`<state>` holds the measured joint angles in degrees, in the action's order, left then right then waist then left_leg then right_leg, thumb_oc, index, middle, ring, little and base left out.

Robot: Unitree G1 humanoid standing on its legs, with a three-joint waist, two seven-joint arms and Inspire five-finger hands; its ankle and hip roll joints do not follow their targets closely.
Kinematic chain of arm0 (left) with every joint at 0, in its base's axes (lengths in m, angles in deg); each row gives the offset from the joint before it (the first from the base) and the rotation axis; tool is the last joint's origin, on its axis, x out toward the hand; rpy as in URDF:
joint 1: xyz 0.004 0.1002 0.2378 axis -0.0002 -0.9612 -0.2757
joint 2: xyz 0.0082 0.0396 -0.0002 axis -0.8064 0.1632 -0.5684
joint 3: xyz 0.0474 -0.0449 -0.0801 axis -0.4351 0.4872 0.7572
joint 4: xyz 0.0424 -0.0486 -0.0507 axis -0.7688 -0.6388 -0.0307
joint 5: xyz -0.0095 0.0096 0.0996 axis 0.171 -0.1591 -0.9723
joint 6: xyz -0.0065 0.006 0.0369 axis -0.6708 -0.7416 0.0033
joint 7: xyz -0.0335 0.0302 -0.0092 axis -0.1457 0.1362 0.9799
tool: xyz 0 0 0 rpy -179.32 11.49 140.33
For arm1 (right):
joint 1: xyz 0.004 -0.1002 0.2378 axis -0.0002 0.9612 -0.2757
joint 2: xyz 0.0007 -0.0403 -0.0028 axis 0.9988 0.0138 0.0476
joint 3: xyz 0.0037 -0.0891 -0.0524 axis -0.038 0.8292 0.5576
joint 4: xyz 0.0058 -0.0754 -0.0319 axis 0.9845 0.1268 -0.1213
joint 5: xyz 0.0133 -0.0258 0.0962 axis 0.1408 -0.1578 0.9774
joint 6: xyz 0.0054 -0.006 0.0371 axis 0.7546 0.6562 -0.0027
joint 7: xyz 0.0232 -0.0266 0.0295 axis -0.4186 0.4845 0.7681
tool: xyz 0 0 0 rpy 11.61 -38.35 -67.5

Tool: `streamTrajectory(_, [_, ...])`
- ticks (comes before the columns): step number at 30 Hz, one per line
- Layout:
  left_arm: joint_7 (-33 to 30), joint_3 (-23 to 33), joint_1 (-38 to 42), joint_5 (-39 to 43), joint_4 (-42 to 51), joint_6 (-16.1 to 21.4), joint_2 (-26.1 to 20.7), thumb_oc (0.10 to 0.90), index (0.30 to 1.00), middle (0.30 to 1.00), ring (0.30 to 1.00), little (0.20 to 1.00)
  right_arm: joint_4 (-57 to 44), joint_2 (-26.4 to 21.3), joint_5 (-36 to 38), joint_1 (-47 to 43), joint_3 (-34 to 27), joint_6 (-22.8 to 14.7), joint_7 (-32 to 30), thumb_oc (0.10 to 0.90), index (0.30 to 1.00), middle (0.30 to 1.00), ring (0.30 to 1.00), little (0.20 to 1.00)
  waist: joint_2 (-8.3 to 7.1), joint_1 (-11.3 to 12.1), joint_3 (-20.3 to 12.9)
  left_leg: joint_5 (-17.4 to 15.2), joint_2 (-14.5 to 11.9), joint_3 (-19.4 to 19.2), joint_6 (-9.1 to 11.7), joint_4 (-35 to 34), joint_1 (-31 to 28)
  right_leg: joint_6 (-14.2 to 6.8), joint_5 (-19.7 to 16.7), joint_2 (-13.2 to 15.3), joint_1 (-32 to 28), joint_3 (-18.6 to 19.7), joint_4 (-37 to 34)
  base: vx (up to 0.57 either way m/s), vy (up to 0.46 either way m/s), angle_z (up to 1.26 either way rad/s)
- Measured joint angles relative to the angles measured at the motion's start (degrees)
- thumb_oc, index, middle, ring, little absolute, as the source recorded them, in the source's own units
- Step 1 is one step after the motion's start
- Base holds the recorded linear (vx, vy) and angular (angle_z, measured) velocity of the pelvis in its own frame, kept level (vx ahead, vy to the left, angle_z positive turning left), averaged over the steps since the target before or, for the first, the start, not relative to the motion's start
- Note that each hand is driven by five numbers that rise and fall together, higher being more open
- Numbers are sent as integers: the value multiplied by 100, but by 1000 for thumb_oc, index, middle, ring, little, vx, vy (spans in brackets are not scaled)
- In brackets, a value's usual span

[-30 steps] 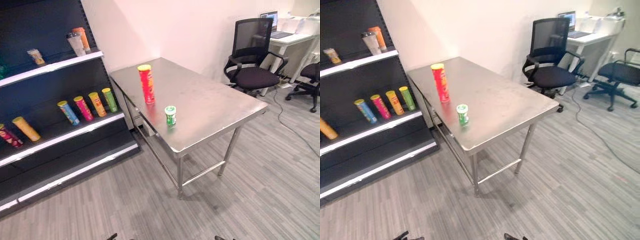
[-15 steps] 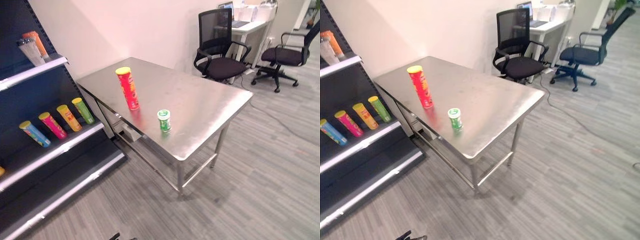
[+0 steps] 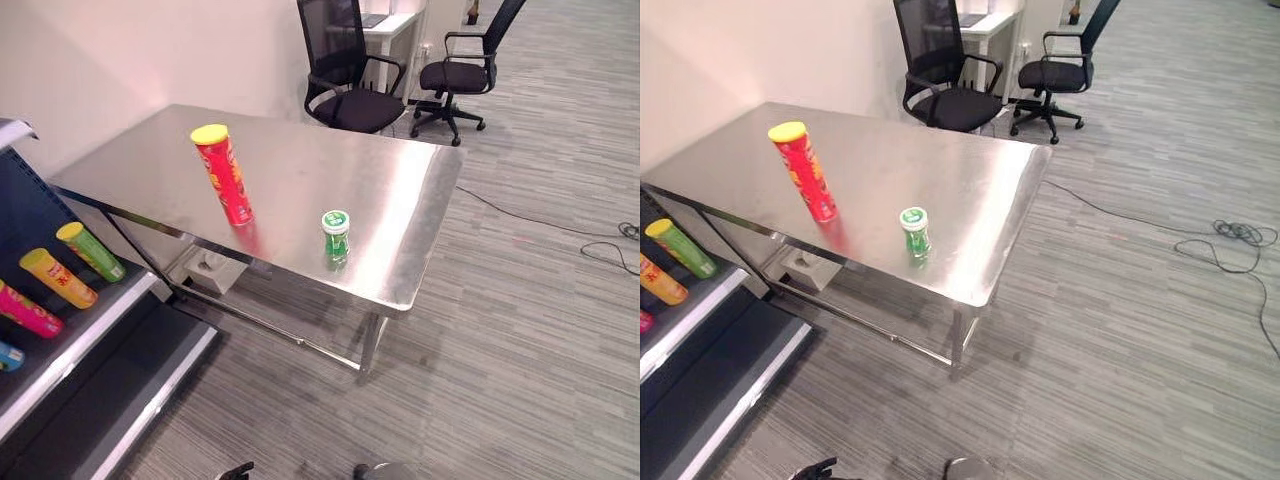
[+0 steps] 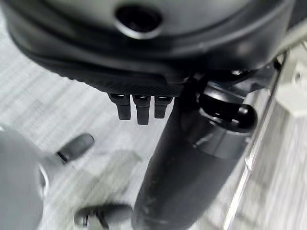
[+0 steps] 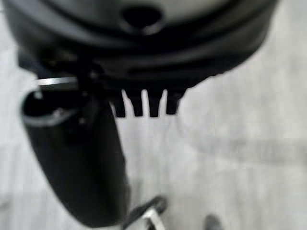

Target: Put the goods on the table back onto the shelves and tidy them up.

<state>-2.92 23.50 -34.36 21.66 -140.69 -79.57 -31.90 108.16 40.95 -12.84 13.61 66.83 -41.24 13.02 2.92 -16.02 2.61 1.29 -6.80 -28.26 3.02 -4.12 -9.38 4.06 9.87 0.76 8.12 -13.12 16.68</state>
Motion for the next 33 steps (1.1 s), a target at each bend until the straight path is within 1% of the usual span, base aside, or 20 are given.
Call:
streamTrajectory(1, [30, -3, 10, 2, 71, -4, 21, 800, 900, 900, 900, 900, -20, 0, -10, 33, 58, 4, 3, 800, 900, 900, 900, 900, -31, -23, -16, 35, -14, 67, 48, -8, -64, -1, 2, -2, -83, -15, -82, 139, -66, -5])
streamTrajectory(2, [25, -5, 121, 10, 260, 5, 133, 800, 900, 900, 900, 900, -199, 73, -46, -45, 138, 42, 5, 800, 900, 900, 900, 900, -242, -43, 57, 161, -140, 204, 354, 867, 186, 61, -42, 32, -413, 15, -390, 95, -43, -6])
streamTrajectory(3, [26, 24, 138, 17, 342, 27, 94, 800, 900, 900, 900, 900, -178, 101, -70, -73, 252, 45, 22, 800, 900, 900, 900, 900, -392, -15, 40, 108, -174, 195, 366, 1282, 323, 55, -148, 87, -573, 49, -560, 86, -27, -13])
streamTrajectory(5, [128, -15, 138, 10, 498, 80, 209, 800, 900, 900, 900, 900, -221, 69, -111, -319, 558, -8, 22, 800, 900, 900, 900, 900, -500, 119, -53, 154, -324, 217, 449, 1721, 508, 78, -274, 72, -832, 239, -901, 143, 45, -43])
streamTrajectory(6, [168, -87, 234, 23, 463, 78, 204, 800, 900, 900, 900, 900, -402, 13, -133, -499, 705, 25, -3, 800, 900, 900, 900, 900, -419, 130, -110, 161, -376, 338, 497, 1914, 629, 89, -281, 48, -974, 319, -1013, 155, 115, -37])
streamTrajectory(8, [438, -350, 390, 15, 234, -18, -172, 800, 900, 900, 900, 900, -713, -107, -519, -940, 1405, 41, 54, 800, 900, 900, 900, 900, -461, 114, -189, 166, -588, 352, 439, 2211, 837, 55, -340, 32, -1108, 578, -1182, 229, 244, -68])
streamTrajectory(11, [202, 46, 273, 44, 274, 56, -226, 800, 900, 900, 900, 900, -1368, -113, -957, -989, 1945, -23, 99, 800, 900, 900, 900, 900, -331, 265, -444, 436, -866, 516, 552, 461, 668, -8, -340, 6, -1152, 731, -1291, 238, 267, -39])
streamTrajectory(13, [200, 13, 249, 6, 209, 61, -206, 800, 900, 900, 900, 900, -1299, -5, -1158, -1086, 2060, -88, 182, 800, 900, 900, 900, 900, -278, 423, -522, 711, -1088, 974, 627, -140, 740, -75, -300, 8, -1128, 839, -1262, 206, 253, -22])
streamTrajectory(15, [211, -18, 62, -6, 241, 43, -74, 800, 900, 900, 900, 900, -1143, 119, -1339, -1069, 1922, -88, 198, 800, 900, 900, 900, 900, -282, 666, -580, 974, -1431, 1703, 668, 63, 1095, -232, -258, 158, -1130, 1114, -1262, 252, 354, -30])
streamTrajectory(17, [202, -10, -128, -14, 265, -62, 9, 800, 900, 900, 900, 900, -1001, 87, -1385, -1079, 1897, -8, 184, 800, 900, 900, 900, 900, -280, 809, -572, 998, -1400, 1825, 674, 193, 1127, -264, -246, 363, -1151, 1273, -1228, 260, 439, -41])
streamTrajectory(18, [206, -34, -127, -45, 292, -75, -17, 800, 900, 900, 900, 900, -1013, 62, -1390, -1018, 1853, 26, 178, 800, 900, 900, 900, 900, -261, 824, -576, 988, -1375, 1914, 663, 265, 1233, -460, -237, 471, -1152, 1355, -1225, 134, 291, -26])
streamTrajectory(19, [192, -37, -106, -53, 352, -69, -5, 800, 900, 900, 900, 900, -1015, 0, -1388, -965, 1697, 48, 174, 800, 900, 900, 900, 900, -216, 841, -513, 942, -1098, 2251, 663, 385, 1275, -596, -161, 636, -1158, 1485, -1153, 251, 658, -35])
streamTrajectory(21, [193, -284, -51, -269, 556, -98, 131, 800, 900, 900, 900, 900, -1065, -494, -1387, -870, 1427, 89, 164, 800, 900, 900, 900, 900, 242, 689, -318, 1076, -705, 1942, 450, 432, 1209, -1046, -76, 971, -1246, 1531, -1092, 167, 649, -32])
streamTrajectory(22, [153, -483, 76, -332, 461, -97, 138, 800, 900, 900, 900, 900, -1019, -526, -1384, -863, 1300, 127, 60, 800, 900, 900, 900, 900, 297, 539, -346, 694, -382, 1834, 494, 59, 953, -1158, -40, 1294, -1187, 1519, -1067, 73, 524, -8])
streamTrajectory(24, [87, -691, 381, -492, 451, -77, 61, 800, 900, 900, 900, 900, -1058, -408, -1369, -852, 1183, 141, -21, 800, 900, 900, 900, 900, 111, 433, -241, 427, 242, 1563, 362, -129, 917, -1282, -195, 1894, -938, 1576, -1047, 41, 347, -33])
streamTrajectory(26, [52, -684, 558, -567, 451, -72, -2, 800, 900, 900, 900, 900, -1154, -229, -1263, -987, 1061, 142, -17, 800, 900, 900, 900, 900, 90, 461, -130, 312, 566, 1275, 116, -152, 957, -1049, -591, 2268, -731, 1591, -1127, 8, 288, -69])
streamTrajectory(27, [-15, -703, 637, -650, 422, -75, -64, 800, 900, 900, 900, 900, -1221, -89, -1202, -849, 1099, 146, -10, 800, 900, 900, 900, 900, -9, 421, -109, 259, 733, 1111, -60, -119, 934, -1015, -744, 2469, -703, 1162, -1202, 0, 493, -62])
streamTrajectory(29, [-31, -554, 462, -640, 444, -44, -275, 800, 900, 900, 900, 900, -1208, 48, -1225, -840, 1240, 96, -82, 800, 900, 900, 900, 900, -20, 704, -80, 116, 651, 569, -199, -149, 819, -1088, -1324, 2342, -436, 41, -1142, 37, 524, -130])
streamTrajectory(31, [77, -387, 195, -623, 462, 0, -525, 800, 900, 900, 900, 900, -1161, -54, -1266, -625, 1309, 103, 3, 800, 900, 900, 900, 900, 21, 619, -20, -14, 571, 492, -332, -151, 780, -1279, -733, 1701, -334, 292, -556, 50, 365, -73])
streamTrajectory(33, [142, -427, 87, -614, 243, 28, -694, 800, 900, 900, 900, 900, -987, -97, -1260, -600, 1313, 31, 31, 800, 900, 900, 900, 900, 112, 561, 43, -26, 347, 308, -307, -153, 644, -1094, -223, 987, -294, 671, -55, 28, 116, -32])
